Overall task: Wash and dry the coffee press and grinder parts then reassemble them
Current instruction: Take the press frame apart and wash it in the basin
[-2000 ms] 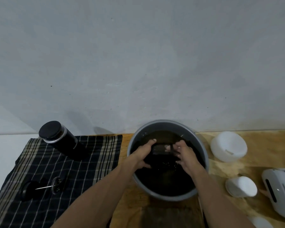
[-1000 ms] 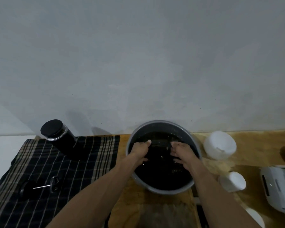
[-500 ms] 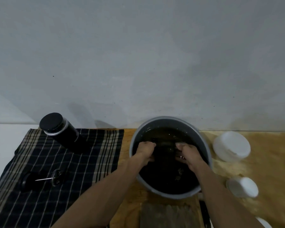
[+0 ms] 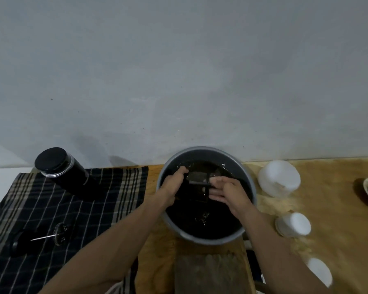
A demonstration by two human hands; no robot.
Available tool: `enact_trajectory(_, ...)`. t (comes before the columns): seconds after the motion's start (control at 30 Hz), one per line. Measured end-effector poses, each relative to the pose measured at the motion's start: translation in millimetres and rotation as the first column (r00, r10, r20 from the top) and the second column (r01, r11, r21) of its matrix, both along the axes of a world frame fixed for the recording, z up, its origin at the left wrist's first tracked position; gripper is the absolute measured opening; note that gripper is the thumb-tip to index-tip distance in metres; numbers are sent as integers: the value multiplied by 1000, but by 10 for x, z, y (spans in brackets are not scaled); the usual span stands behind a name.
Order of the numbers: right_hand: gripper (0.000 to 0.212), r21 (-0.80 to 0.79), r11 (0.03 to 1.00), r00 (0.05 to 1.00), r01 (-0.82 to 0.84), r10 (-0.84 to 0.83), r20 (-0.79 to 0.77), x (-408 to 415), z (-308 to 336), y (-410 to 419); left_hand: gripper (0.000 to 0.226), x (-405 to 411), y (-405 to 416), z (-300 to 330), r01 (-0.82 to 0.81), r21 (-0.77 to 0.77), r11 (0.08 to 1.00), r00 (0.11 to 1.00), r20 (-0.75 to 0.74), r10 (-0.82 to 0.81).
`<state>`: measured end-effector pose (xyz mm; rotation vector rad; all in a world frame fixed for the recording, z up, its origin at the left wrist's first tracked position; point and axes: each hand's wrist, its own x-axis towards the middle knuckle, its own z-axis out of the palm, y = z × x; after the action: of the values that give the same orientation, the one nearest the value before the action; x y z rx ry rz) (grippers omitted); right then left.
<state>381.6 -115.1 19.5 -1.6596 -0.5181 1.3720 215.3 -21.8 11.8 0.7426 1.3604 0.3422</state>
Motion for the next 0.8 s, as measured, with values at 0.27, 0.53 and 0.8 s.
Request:
enact_trajectory(0.27,26,-123,992,996,25,-35,-84,-89,-16,-105,29,-70,-18,444,85,320,944,994,-95,-57)
enact_trajectory(0.53,43,-25,1000,1000,-4,4,7,-97,293,-190,75,70,-62,1122,510,586,630,805,-583,-109)
enact_trajectory(0.8,82,208,958,928,-197,114,355,-93,1041,-217,67,158,-151,2085,443,787,429,863,-504,35)
